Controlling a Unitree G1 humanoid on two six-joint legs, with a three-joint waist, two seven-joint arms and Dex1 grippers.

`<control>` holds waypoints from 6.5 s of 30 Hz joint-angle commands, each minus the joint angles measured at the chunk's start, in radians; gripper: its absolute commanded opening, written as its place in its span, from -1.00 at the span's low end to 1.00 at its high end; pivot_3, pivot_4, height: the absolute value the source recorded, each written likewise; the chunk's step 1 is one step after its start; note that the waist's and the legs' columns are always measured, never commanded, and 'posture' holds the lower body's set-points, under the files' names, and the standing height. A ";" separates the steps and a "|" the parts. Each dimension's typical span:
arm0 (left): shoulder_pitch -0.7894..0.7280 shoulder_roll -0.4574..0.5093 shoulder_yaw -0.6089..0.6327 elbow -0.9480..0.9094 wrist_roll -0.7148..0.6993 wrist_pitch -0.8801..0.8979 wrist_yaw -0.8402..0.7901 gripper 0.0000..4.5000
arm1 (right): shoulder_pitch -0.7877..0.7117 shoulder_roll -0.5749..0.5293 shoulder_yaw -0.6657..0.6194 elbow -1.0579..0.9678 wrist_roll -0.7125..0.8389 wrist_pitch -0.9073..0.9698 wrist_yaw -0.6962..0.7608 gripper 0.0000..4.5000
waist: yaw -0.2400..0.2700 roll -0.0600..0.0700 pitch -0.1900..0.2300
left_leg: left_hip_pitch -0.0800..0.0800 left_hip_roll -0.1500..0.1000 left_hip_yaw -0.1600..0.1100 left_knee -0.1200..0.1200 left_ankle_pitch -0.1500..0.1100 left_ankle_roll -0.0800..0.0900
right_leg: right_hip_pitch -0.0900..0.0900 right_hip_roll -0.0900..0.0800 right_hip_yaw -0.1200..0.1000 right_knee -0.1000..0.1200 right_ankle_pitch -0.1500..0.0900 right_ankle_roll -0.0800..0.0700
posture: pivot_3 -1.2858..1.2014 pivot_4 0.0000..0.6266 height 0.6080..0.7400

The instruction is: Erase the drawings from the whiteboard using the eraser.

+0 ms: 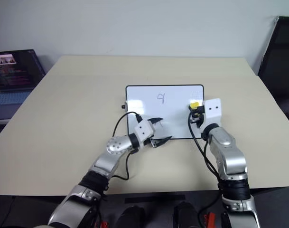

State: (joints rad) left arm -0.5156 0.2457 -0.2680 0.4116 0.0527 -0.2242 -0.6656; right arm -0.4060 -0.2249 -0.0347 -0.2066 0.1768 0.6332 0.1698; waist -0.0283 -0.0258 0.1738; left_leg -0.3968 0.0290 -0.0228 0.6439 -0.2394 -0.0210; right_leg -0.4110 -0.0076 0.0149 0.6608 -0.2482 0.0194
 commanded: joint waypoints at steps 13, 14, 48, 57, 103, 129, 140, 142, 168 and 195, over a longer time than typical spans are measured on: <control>0.005 0.001 0.028 -0.058 -0.028 0.006 0.009 1.00 | 0.079 -0.073 0.040 -0.098 -0.055 0.204 0.000 -0.54 | 0.000 0.000 0.000 | 0.006 0.000 0.000 0.001 0.000 0.000 | 0.004 0.000 0.000 0.002 0.000 0.000 | 0.03 -0.52 1.00; 0.008 0.003 0.028 -0.060 -0.028 0.007 0.010 1.00 | 0.093 -0.078 0.036 -0.114 -0.052 0.215 0.002 -0.54 | 0.000 0.000 0.000 | 0.006 0.000 0.000 0.001 0.000 0.000 | 0.004 0.000 0.000 0.002 0.000 0.000 | 0.03 -0.52 1.00; 0.019 -0.001 0.140 -0.186 0.034 0.036 0.276 1.00 | 0.008 -0.055 0.039 -0.055 -0.042 -0.165 0.117 -0.54 | -0.001 -0.001 0.000 | 0.000 0.000 0.000 0.000 0.000 0.000 | 0.000 0.000 0.000 -0.001 0.000 0.000 | 0.03 -0.52 1.00; 0.031 -0.005 0.132 -0.186 -0.003 0.054 0.228 1.00 | -0.235 0.009 0.147 0.193 -0.089 -0.312 0.180 -0.54 | -0.001 0.000 0.001 | 0.000 0.000 0.000 0.000 0.000 0.000 | 0.000 0.001 0.000 0.000 0.000 0.000 | 0.03 -0.52 1.00; 0.043 0.010 0.145 -0.206 0.000 0.081 0.235 1.00 | -0.309 -0.020 0.235 0.622 -0.287 -0.499 0.219 -0.54 | 0.009 0.000 0.000 | 0.001 0.000 -0.001 0.001 0.001 0.000 | 0.001 -0.001 0.000 0.002 0.001 -0.001 | 0.03 -0.52 1.00; 0.042 0.004 0.138 -0.198 -0.001 0.075 0.231 1.00 | -0.418 0.037 0.216 0.653 -0.281 -0.549 0.160 -0.54 | -0.002 0.000 0.001 | 0.006 0.000 0.000 0.000 0.002 0.003 | 0.004 0.000 0.001 0.002 0.003 -0.002 | 0.03 -0.52 1.00; 0.052 0.009 0.144 -0.208 0.000 0.080 0.237 1.00 | -0.411 0.065 0.230 0.666 -0.276 -0.555 0.181 -0.54 | -0.004 0.000 0.001 | 0.006 0.001 0.001 -0.001 0.002 0.003 | 0.002 0.001 0.002 0.002 0.002 -0.002 | 0.03 -0.52 1.00; 0.054 0.012 0.149 -0.212 -0.001 0.083 0.237 1.00 | -0.370 0.050 0.239 0.628 -0.272 -0.527 0.211 -0.54 | -0.003 0.001 0.001 | 0.005 0.001 0.001 -0.002 0.002 0.003 | 0.002 0.001 0.001 0.001 0.002 -0.002 | 0.03 -0.52 1.00; 0.088 0.012 0.128 -0.255 -0.020 0.090 0.179 1.00 | -0.256 -0.006 0.181 0.362 -0.231 -0.393 0.240 -0.54 | -0.001 0.000 0.001 | 0.003 0.000 0.000 -0.002 0.002 0.003 | 0.002 0.001 0.001 -0.001 0.002 -0.002 | 0.03 -0.52 1.00; 0.360 0.095 0.162 -0.536 -0.051 0.272 0.164 1.00 | -0.118 0.011 0.313 0.223 -0.256 -0.503 0.300 -0.54 | -0.001 0.001 0.003 | -0.004 0.001 0.001 -0.003 0.002 0.003 | -0.008 0.002 0.002 0.001 0.002 -0.003 | 0.03 -0.52 1.00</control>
State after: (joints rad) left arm -0.1505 0.3400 -0.1118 -0.1118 0.0096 0.0741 -0.5025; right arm -0.4951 -0.2248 0.2721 0.0160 -0.0710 0.1913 0.4780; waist -0.0297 -0.0250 0.1773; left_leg -0.4006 0.0304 -0.0213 0.6413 -0.2374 -0.0185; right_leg -0.4189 -0.0055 0.0170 0.6618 -0.2463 0.0166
